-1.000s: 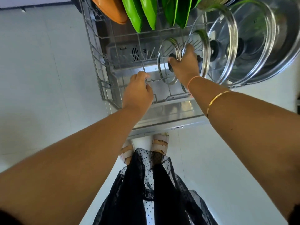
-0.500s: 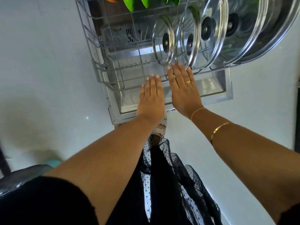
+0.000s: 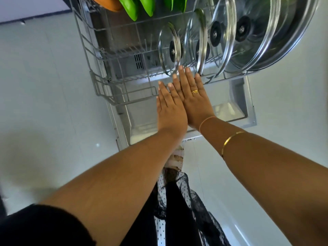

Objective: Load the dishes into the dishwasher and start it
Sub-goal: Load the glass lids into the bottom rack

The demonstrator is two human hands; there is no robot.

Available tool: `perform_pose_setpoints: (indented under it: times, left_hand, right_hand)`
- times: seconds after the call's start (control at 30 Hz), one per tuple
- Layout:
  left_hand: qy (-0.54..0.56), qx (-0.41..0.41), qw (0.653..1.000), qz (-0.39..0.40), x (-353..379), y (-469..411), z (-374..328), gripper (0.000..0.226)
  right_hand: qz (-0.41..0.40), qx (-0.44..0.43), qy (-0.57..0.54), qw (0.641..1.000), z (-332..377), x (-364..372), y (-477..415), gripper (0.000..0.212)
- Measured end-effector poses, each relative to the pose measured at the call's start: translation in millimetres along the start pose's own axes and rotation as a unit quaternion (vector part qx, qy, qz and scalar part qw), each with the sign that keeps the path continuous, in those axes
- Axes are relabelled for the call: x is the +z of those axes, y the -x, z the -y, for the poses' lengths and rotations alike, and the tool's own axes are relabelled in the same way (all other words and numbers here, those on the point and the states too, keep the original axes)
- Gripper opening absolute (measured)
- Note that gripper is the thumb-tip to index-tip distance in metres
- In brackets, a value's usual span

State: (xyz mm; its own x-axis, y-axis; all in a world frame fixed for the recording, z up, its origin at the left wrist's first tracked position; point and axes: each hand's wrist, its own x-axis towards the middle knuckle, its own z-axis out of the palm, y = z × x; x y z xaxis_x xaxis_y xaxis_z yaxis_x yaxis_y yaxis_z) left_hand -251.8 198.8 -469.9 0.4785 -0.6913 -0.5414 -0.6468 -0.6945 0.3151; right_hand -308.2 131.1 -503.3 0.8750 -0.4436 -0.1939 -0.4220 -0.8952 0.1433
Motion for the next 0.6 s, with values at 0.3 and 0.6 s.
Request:
perform_pose_setpoints:
  times: [0.3,0.6]
  left_hand:
    - [-0.073,0.028,0.997,-0.022,-74,-113,16,0.083]
    - [-0.102,0.035,0.993,-0.044,-143,-204,22,0.075]
  right_hand:
    - [0.114,-0.034,0.018,0.993,-45,-35,-128,0.104]
    - [0.189,-0.032,0.007,0.981,-79,-68,-245,0.110]
